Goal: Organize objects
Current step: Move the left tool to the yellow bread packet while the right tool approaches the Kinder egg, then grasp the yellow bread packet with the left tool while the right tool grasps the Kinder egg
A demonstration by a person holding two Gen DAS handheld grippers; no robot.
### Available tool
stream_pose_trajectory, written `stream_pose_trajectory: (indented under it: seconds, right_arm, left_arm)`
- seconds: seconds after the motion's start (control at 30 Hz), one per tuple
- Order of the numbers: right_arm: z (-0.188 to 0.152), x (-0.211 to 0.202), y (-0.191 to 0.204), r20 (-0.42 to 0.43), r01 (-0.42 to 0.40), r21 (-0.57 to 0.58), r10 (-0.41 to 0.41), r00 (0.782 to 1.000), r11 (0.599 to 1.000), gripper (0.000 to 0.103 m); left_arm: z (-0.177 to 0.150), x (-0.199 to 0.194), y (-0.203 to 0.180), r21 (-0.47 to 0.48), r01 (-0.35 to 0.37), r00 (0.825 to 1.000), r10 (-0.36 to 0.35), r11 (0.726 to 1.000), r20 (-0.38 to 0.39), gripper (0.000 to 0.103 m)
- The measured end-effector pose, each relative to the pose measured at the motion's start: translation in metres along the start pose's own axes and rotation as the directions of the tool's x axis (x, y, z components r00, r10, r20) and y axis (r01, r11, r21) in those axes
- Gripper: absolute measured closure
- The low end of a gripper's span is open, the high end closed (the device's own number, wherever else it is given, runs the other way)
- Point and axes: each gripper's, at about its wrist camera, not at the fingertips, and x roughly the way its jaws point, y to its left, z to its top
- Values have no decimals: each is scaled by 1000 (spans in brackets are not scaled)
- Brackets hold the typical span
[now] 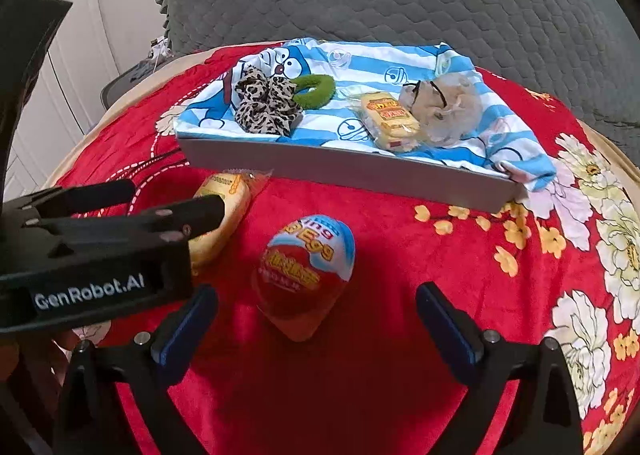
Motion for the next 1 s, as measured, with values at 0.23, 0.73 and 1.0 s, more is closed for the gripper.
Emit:
stream_pose_trajectory:
  seconds: [0.23,0.73,1.0]
  right_arm:
    - [4,10,3,-9,-14,0,14,1000,1000,6]
    - [12,31,-1,-36,-28,29,29,999,999,23]
    - [15,38,-2,-45,-42,38,43,998,998,40]
  left_arm:
    - [6,5,-3,15,1,1000,-1,1000,7,11]
    - [10,23,-3,15,-7,1000,7,1000,-2,11]
    - [9,27,-3,24,-12,1000,12,1000,-3,17]
